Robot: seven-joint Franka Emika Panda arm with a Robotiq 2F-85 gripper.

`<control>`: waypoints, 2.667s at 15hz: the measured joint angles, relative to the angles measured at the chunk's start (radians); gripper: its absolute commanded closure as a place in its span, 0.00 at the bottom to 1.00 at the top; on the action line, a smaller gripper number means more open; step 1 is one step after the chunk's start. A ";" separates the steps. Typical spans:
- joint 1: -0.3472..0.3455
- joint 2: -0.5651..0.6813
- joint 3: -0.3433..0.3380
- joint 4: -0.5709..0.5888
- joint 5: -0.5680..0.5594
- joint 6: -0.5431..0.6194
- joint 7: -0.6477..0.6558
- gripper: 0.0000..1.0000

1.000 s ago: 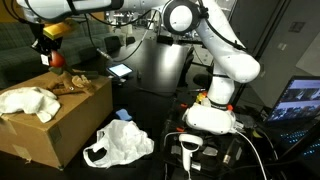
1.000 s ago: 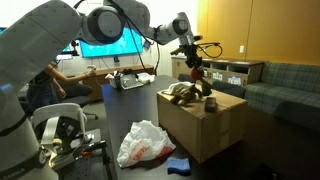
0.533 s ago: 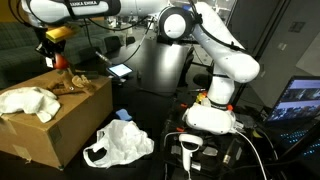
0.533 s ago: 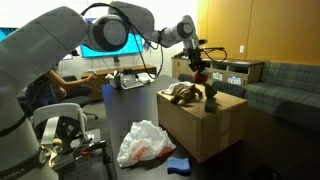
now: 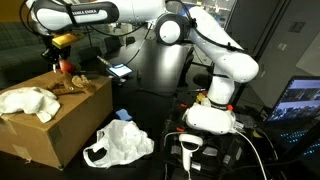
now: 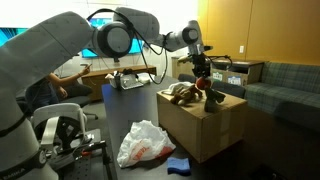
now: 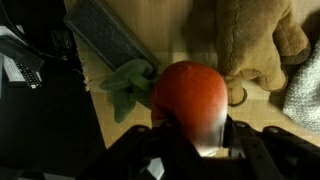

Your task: Pick up all the objects on the table and put them on the box, then pick up all the object on the box and put them on the table

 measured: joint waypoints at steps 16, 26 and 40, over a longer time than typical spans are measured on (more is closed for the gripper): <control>-0.075 -0.265 0.080 -0.347 0.000 0.068 -0.275 0.00; -0.224 -0.414 0.083 -0.858 0.048 0.442 -0.568 0.00; -0.479 -0.620 0.217 -1.414 0.239 0.940 -0.933 0.00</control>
